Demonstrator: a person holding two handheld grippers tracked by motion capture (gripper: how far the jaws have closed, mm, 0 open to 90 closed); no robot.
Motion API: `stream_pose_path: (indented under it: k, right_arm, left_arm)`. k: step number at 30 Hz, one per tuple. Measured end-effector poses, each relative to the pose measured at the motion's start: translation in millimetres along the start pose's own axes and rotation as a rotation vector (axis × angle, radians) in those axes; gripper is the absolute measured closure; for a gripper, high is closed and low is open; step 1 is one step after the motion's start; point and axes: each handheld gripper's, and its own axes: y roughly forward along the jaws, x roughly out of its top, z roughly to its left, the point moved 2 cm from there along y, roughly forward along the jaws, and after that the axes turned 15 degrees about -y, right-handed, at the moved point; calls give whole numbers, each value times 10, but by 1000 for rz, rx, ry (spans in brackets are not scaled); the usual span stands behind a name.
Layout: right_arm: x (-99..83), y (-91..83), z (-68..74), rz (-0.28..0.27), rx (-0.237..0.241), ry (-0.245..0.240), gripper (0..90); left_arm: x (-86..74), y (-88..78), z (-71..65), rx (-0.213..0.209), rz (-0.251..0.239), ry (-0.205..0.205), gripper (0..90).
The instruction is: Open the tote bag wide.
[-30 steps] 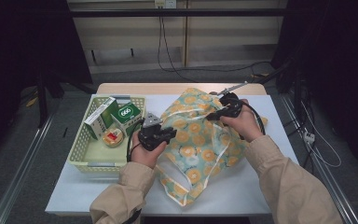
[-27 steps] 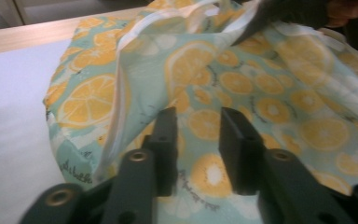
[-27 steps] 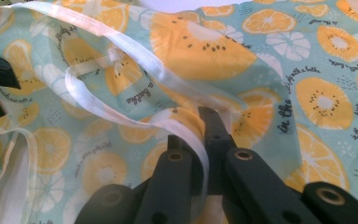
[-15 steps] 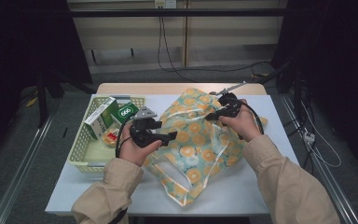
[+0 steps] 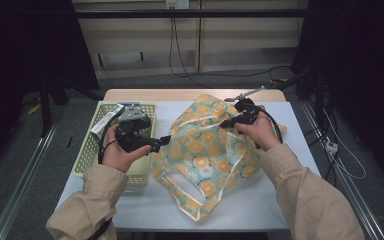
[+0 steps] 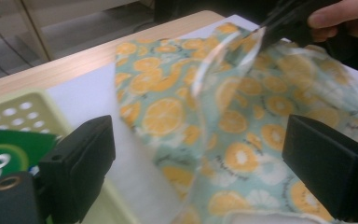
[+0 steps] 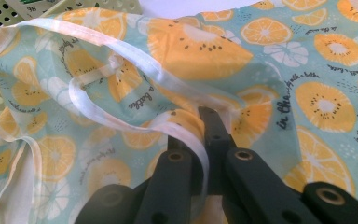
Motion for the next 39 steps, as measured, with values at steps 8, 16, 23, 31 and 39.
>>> stream_pose_path:
  k: [8, 16, 23, 31, 39]
  right_arm:
    - [10, -20, -16, -5, -4, 4, 900]
    - [16, -8, -6, -9, 1, 0, 900]
    - [2, -25, -21, -7, -2, 2, 900]
    - [4, -5, -14, -5, -5, -4, 900]
    - [0, -21, -23, -9, -4, -7, 900]
  left_arm:
    - [-51, -140, 344, 42, -8, -10, 62]
    - [-184, -127, 677, 87, 29, 28, 60]
    - [-284, -96, 894, 106, 28, -25, 61]
    - [-399, 26, 1068, 135, 69, -34, 63]
    - [-545, 110, 1208, 155, 141, -27, 65]
